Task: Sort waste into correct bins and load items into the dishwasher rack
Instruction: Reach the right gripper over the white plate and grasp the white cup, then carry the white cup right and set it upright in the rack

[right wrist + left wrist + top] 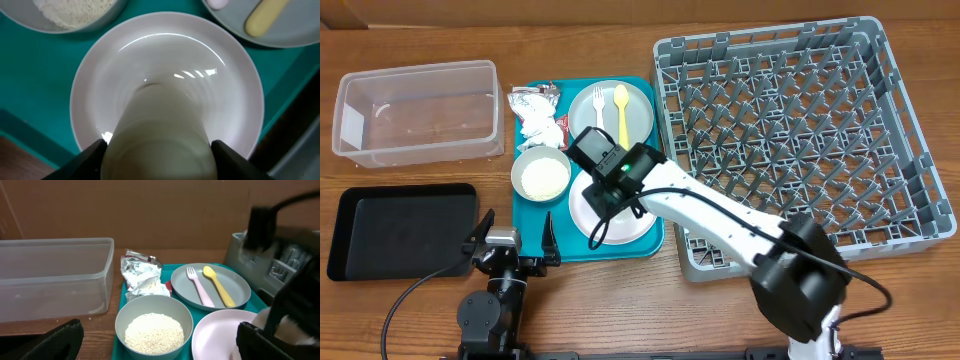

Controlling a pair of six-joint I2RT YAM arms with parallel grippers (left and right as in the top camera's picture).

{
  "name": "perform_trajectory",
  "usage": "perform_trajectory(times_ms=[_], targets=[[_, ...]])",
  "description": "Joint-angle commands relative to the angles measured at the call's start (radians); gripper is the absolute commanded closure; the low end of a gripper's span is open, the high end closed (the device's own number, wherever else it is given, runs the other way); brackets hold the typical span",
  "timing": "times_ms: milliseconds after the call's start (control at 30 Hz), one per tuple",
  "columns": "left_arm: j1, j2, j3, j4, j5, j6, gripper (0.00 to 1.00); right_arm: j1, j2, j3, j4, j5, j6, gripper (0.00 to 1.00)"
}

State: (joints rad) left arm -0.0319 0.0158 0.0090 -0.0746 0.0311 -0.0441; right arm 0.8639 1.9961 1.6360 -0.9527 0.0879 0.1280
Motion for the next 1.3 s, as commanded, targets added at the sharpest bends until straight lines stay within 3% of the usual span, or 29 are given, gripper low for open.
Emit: perform_trajectory(times_ms=[0, 300, 867, 1267], targets=[[0.005, -0.003, -0.004, 0.0, 0.011, 0.019, 0.0, -0.002, -0.141, 0.089, -0.032, 0.016, 0.002, 0.4], [0.005, -0.003, -0.004, 0.0, 0.011, 0.019, 0.0, -0.081, -0.31, 0.158, -0.117, 0.017, 0.007, 0.43], [0.005, -0.003, -0.004, 0.0, 0.011, 0.019, 0.0, -0.746, -0.348, 0.156, -0.265, -0.043, 0.051, 0.42], [0.005, -0.003, -0.004, 0.0, 0.011, 0.019, 0.0, -0.952, -0.344, -0.068, -0.234, -0.02, 0.054, 0.42]])
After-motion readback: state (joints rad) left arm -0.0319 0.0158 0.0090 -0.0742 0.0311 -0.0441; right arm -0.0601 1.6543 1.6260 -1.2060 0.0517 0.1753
